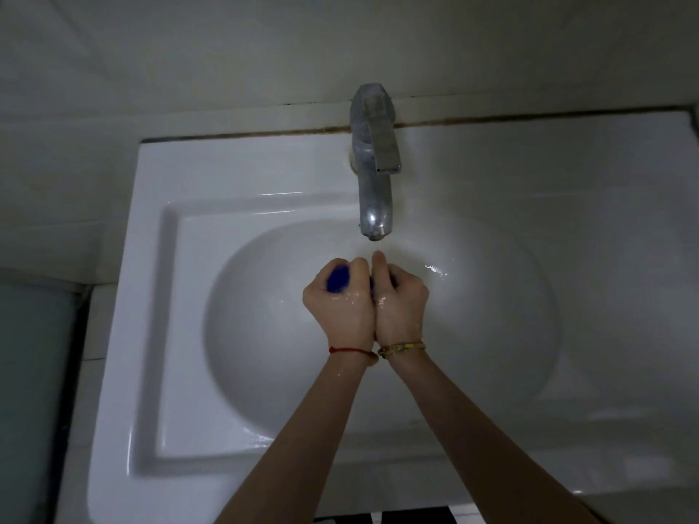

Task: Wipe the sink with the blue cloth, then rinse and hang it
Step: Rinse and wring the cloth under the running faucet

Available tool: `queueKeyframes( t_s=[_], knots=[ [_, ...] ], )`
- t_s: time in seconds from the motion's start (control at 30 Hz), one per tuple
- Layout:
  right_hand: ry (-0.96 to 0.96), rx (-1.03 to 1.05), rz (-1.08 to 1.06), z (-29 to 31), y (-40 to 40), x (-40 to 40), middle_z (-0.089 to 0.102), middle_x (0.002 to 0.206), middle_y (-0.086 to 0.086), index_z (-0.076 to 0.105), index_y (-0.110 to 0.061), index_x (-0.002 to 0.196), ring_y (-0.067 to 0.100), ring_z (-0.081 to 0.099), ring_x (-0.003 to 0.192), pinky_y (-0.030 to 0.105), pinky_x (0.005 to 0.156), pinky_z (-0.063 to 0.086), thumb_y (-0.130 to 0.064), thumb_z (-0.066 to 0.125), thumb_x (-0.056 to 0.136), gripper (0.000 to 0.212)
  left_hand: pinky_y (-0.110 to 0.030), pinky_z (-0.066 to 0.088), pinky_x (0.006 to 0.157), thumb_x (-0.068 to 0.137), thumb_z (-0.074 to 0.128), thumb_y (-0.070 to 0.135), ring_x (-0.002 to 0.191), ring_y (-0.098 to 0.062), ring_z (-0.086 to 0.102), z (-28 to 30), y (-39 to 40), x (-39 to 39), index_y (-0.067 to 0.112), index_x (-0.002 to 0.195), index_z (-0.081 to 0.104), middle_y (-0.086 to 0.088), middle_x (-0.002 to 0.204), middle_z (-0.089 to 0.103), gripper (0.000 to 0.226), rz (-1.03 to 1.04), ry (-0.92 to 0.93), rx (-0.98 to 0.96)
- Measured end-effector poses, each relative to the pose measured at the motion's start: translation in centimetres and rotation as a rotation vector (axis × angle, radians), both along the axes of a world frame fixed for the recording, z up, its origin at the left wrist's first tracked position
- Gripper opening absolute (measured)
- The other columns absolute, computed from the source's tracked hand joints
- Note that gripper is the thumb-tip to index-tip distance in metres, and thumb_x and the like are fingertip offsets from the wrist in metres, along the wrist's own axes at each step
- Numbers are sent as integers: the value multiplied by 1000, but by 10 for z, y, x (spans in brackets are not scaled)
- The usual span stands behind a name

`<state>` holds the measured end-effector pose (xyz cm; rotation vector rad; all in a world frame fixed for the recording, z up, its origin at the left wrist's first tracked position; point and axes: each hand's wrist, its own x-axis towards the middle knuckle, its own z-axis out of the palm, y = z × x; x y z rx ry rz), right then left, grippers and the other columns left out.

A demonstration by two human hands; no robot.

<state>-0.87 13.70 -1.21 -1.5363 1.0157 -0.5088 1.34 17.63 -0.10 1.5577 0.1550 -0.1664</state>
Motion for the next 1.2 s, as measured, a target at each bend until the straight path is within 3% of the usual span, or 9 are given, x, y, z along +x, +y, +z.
queueKeyframes(
  t_s=[0.1, 0.23, 0.33, 0.43, 0.5, 0.7, 0.8, 0.9, 1.2],
  knots=[
    [-19, -31, 2, -6, 4, -2, 37, 38, -8, 38, -20, 42, 7, 33, 41, 23, 45, 31, -12, 52, 90, 50, -20, 37, 50, 82, 58, -7, 49, -9, 38, -3, 2, 1, 2, 53, 47, -1, 48, 41, 33, 27, 44, 5],
    [-63, -67, 3, -7, 9, -3, 43, 45, 12, 43, -9, 47, 13, 37, 45, 29, 45, 33, -16, 45, 79, 33, -19, 32, 46, 83, 56, -8, 46, -8, 30, -3, 3, 3, 6, 49, 40, 1, 45, 34, 40, 33, 49, -6],
    [-69, -13, 30, -6, 7, -5, 41, 48, -1, 40, -14, 52, 5, 36, 46, 22, 48, 33, -13, 48, 86, 35, -20, 34, 48, 86, 57, -7, 48, -8, 33, -1, 7, 3, 3, 52, 39, -2, 49, 35, 40, 18, 16, -15],
    [58, 144, 91, -4, 4, -4, 62, 67, -1, 58, -11, 71, 10, 59, 62, 26, 59, 49, -32, 53, 95, 32, -20, 48, 63, 91, 65, 6, 62, -9, 54, 2, 11, 2, 4, 69, 56, -1, 65, 58, 24, -31, -52, 15],
    [150, 196, 115, -1, 6, -2, 69, 78, 4, 66, -10, 82, 15, 66, 71, 29, 66, 55, -46, 48, 95, 43, -20, 51, 69, 90, 69, 10, 71, -10, 61, 4, 13, 1, 7, 78, 63, -1, 74, 65, 14, -47, -89, 21],
    [81, 60, 82, 5, 11, 5, 57, 51, 5, 52, -11, 51, 10, 56, 48, 21, 48, 43, -42, 44, 99, 58, -20, 45, 54, 85, 74, 11, 55, -8, 48, 13, 11, -1, 0, 63, 51, -1, 56, 50, 34, 10, -65, 8],
    [19, -23, 98, 4, 11, 7, 51, 45, 0, 48, -14, 47, 15, 50, 44, 27, 47, 41, -28, 49, 99, 54, -21, 41, 53, 84, 68, -1, 54, -6, 42, 11, 13, 3, 4, 59, 44, 4, 53, 43, 35, 41, -66, 14],
    [-14, -53, 110, 4, 12, 9, 41, 38, -10, 38, -25, 42, 6, 36, 41, 27, 47, 33, -13, 49, 90, 50, -21, 33, 49, 78, 61, -5, 51, -6, 32, 11, 14, 8, 9, 55, 38, 7, 50, 34, 35, 67, -73, 14],
    [-78, -216, 247, 1, 12, 9, 33, 37, -12, 33, -34, 46, 7, 36, 39, 12, 45, 25, -20, 43, 81, 39, -25, 28, 47, 78, 56, -7, 50, -11, 27, 11, 17, 9, 0, 52, 31, -2, 50, 28, 37, 147, -57, 14]
  ],
)
